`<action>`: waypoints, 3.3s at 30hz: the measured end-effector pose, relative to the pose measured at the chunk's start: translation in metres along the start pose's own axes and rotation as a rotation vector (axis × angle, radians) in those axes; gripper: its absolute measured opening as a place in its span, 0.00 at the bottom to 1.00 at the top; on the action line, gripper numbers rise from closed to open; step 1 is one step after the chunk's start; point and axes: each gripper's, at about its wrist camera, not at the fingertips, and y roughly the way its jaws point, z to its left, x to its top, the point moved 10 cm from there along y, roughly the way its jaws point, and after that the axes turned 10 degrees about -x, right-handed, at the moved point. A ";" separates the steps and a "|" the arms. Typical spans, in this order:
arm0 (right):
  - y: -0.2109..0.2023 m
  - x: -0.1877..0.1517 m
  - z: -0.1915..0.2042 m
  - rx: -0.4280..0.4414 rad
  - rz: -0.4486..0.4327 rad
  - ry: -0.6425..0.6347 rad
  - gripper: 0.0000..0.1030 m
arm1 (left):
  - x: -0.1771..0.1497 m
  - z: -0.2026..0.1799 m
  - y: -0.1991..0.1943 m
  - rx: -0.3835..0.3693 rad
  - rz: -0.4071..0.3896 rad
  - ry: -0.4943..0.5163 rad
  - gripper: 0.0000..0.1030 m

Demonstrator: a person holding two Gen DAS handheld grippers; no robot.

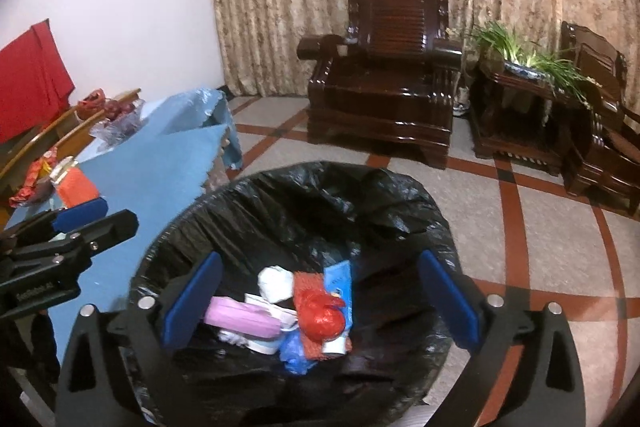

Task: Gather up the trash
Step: 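Return to the table and grasp the green rubber glove with the left tool, then grasp the orange mesh net with the right tool while the left tool holds the glove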

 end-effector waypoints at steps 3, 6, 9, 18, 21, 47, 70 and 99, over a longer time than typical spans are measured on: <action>-0.008 0.005 0.013 0.025 -0.022 -0.011 0.94 | 0.004 0.019 -0.018 0.034 -0.024 -0.021 0.79; -0.012 0.010 0.029 0.053 -0.037 -0.024 0.94 | 0.005 0.042 -0.039 0.086 -0.049 -0.046 0.83; -0.014 0.013 0.047 0.078 -0.042 -0.034 0.94 | 0.004 0.062 -0.056 0.130 -0.067 -0.060 0.84; -0.013 0.014 0.112 0.161 -0.042 -0.094 0.94 | -0.008 0.136 -0.103 0.275 -0.095 -0.115 0.85; -0.012 0.011 0.133 0.186 -0.044 -0.115 0.94 | -0.018 0.163 -0.114 0.327 -0.092 -0.139 0.85; 0.049 -0.008 0.274 0.332 0.009 -0.243 0.94 | -0.100 0.289 -0.074 0.454 0.077 -0.331 0.74; 0.060 -0.007 0.294 0.351 0.023 -0.268 0.94 | -0.105 0.287 -0.049 0.400 0.123 -0.367 0.20; 0.036 0.012 0.359 0.421 -0.036 -0.304 0.94 | -0.066 0.306 -0.164 0.481 -0.067 -0.420 0.17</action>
